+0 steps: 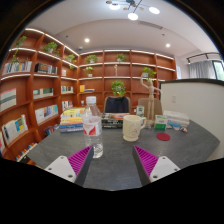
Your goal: Pour water
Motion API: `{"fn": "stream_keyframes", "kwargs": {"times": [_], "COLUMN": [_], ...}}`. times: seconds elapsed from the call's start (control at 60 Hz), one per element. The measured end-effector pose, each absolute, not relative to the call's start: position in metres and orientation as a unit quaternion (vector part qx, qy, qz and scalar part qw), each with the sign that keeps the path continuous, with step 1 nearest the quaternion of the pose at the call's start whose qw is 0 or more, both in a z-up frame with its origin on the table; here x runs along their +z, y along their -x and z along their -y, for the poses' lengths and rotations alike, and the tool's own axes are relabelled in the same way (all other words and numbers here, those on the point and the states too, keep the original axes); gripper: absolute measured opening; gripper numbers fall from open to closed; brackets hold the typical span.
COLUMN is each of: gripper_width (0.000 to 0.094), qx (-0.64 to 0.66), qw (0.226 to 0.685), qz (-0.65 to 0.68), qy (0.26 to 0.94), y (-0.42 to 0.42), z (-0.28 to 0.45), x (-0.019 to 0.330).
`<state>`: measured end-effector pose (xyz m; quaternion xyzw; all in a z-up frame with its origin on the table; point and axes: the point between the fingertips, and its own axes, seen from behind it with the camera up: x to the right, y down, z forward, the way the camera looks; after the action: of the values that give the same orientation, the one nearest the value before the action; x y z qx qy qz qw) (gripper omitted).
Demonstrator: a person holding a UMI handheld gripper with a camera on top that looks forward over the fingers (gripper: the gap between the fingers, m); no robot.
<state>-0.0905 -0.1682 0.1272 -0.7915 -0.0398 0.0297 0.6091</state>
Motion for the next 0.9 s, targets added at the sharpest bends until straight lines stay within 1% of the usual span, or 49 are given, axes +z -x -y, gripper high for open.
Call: {"fn": "stream_keyframes", "kwargs": {"times": [0.033,0.1,0.333,0.55,0.633,0.667,0.7,0.733,0.8,0.9], "gripper_width": [0.0823,0.0825,0.0824,0.081,0.0718,0.0636,0.0533,0.0527,0.044,0.0359], "qx": [0.039,0.053,0.07,0.071,0.066,0.06,0.05,0.045,0.046,0.056], "qw": [0.609,0.608,0.621,0.636,0.637,0.638,0.641,0.643,0.644,0.643], "qz": [0.037,0.046,0.057,0.05,0.044,0.043,0.045,0.049,0.047,0.045], "qy": [0.792,0.791,0.779,0.767,0.767,0.766,0.764,0.763,0.763,0.762], "y": [0.122,0.154,0.2,0.209,0.206,0.204,0.201,0.201,0.201,0.201], "z": [0.155,0.141,0.078,0.037,0.027,0.025,0.022,0.022,0.023,0.022], "x": [0.1,0.089,0.094,0.104,0.102,0.101,0.101,0.101,0.102,0.101]}}
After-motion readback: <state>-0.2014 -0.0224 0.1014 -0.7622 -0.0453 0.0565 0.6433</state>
